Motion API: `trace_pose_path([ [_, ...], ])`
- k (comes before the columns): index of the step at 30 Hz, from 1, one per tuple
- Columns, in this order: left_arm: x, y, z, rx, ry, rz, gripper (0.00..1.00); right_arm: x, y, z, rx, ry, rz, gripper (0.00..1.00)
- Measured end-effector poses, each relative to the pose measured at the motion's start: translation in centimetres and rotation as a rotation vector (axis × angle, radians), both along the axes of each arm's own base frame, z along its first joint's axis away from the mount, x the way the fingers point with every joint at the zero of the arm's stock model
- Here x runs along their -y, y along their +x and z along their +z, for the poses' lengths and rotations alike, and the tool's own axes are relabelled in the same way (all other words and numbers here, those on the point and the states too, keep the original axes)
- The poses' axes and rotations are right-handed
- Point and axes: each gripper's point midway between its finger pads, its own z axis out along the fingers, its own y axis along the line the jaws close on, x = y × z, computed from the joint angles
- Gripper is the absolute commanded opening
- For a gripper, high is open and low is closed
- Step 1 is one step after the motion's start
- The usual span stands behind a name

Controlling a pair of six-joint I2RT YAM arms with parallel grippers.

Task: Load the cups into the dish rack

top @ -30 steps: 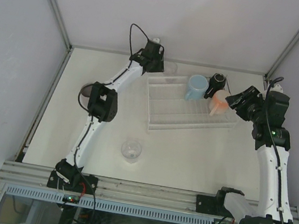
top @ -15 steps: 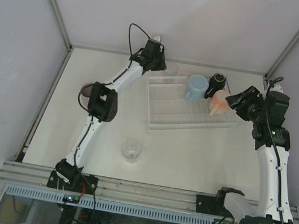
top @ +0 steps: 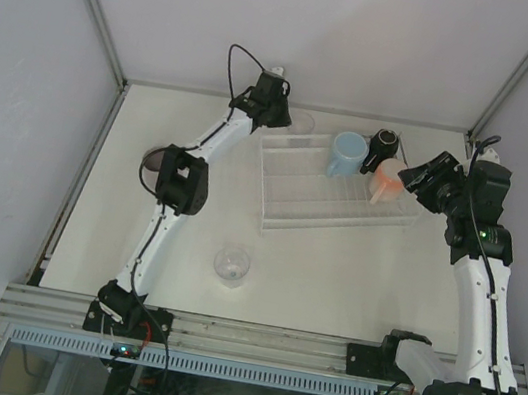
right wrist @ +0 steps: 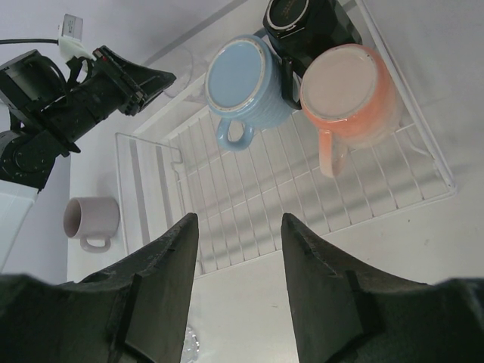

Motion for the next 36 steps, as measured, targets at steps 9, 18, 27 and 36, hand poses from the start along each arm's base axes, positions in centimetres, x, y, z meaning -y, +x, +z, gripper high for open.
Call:
trace_pose_path([
  [9,-0.2,-0.3,-0.6,-0.028,-0.016,0.006,0.00,0.0,0.0,0.0,0.001,0.001,0.000,0.47],
  [18,-4.4,0.1,1.9,-0.034,-0.104,0.082,0.00,-0.4,-0.2,0.2,0.006,0.007,0.013,0.50],
  [27,-8.9,-0.8,16.6,0.175,-0.267,0.118,0.00,-2.3,-0.5,1.1,0.031,0.050,0.082,0.62],
  [36,-6.8,-13.4,24.5,0.234,-0.468,-0.023,0.00,-7.3,-1.6,3.8,0.090,0.175,0.264,0.75],
])
